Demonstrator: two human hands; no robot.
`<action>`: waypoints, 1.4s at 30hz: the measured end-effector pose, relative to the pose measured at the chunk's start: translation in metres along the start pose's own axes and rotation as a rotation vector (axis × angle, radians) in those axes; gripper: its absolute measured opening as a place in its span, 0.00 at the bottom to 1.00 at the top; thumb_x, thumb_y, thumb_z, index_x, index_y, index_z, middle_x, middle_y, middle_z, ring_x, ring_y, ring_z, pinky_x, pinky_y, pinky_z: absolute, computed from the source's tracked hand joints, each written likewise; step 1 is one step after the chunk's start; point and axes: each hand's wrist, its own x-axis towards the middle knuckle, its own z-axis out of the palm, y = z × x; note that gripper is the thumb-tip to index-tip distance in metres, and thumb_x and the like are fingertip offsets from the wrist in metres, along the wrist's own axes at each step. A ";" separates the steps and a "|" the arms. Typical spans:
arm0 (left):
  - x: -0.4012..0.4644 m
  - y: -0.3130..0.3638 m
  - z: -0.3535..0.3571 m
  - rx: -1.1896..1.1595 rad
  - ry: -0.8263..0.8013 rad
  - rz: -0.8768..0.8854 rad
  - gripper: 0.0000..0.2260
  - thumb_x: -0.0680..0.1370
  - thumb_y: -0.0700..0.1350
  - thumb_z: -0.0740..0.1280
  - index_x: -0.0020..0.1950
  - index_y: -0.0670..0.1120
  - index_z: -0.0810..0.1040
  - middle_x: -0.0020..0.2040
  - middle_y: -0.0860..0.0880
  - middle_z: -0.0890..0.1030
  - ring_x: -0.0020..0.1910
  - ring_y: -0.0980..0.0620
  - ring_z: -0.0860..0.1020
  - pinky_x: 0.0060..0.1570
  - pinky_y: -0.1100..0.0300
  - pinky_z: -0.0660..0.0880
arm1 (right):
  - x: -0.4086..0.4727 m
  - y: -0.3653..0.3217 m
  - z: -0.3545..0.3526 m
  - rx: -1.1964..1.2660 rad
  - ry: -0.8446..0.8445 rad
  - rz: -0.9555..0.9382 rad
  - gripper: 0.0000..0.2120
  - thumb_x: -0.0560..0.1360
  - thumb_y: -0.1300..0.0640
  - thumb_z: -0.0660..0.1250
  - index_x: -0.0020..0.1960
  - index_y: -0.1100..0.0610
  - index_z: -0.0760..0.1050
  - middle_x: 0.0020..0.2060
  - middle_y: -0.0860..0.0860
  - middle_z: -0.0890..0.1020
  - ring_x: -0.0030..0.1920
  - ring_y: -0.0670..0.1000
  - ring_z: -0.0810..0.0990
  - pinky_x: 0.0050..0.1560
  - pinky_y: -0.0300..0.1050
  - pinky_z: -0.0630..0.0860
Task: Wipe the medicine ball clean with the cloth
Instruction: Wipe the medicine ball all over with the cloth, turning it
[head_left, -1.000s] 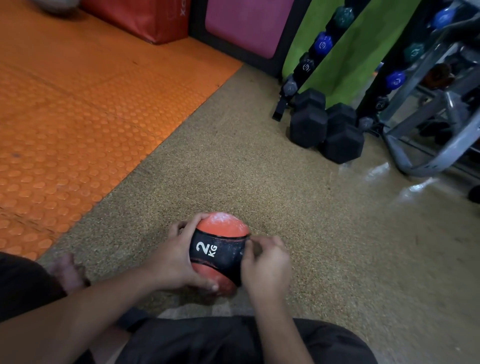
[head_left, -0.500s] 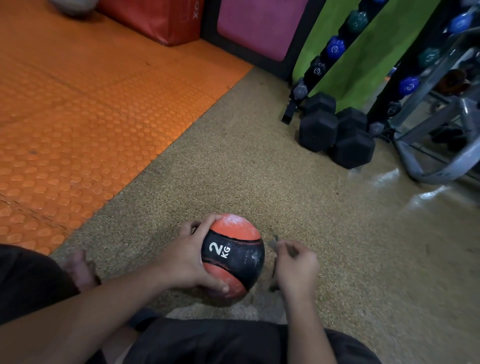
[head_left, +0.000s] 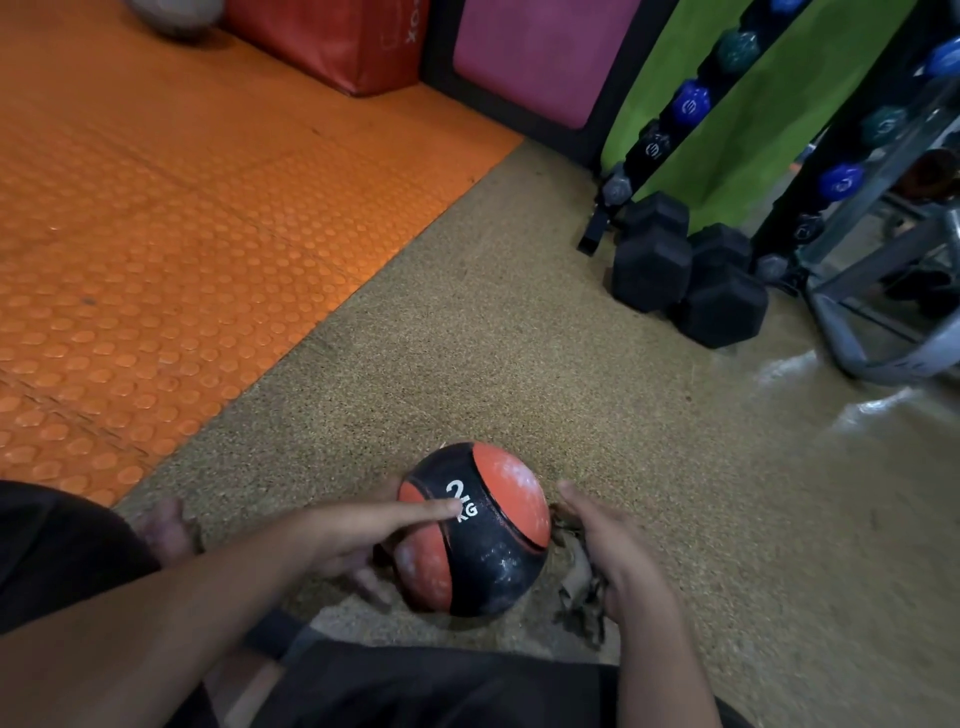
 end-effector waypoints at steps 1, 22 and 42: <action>0.003 -0.002 0.002 -0.066 0.007 0.005 0.49 0.58 0.70 0.84 0.73 0.61 0.67 0.71 0.46 0.76 0.64 0.37 0.80 0.46 0.35 0.84 | 0.000 0.000 0.004 0.040 -0.030 0.019 0.36 0.58 0.26 0.80 0.56 0.51 0.85 0.48 0.57 0.88 0.52 0.61 0.87 0.61 0.65 0.80; -0.016 0.035 -0.065 0.504 -0.165 0.355 0.63 0.68 0.54 0.86 0.80 0.73 0.37 0.83 0.61 0.51 0.80 0.57 0.58 0.73 0.60 0.69 | 0.002 0.018 0.020 -0.180 0.036 -0.170 0.08 0.77 0.54 0.72 0.42 0.55 0.87 0.37 0.53 0.88 0.43 0.57 0.88 0.52 0.58 0.83; -0.006 0.035 -0.028 0.692 0.190 0.469 0.58 0.58 0.63 0.85 0.79 0.63 0.53 0.77 0.58 0.62 0.73 0.55 0.66 0.73 0.56 0.68 | -0.051 0.007 0.093 -0.525 0.258 -1.165 0.10 0.76 0.48 0.72 0.55 0.48 0.85 0.48 0.42 0.77 0.43 0.43 0.80 0.42 0.46 0.81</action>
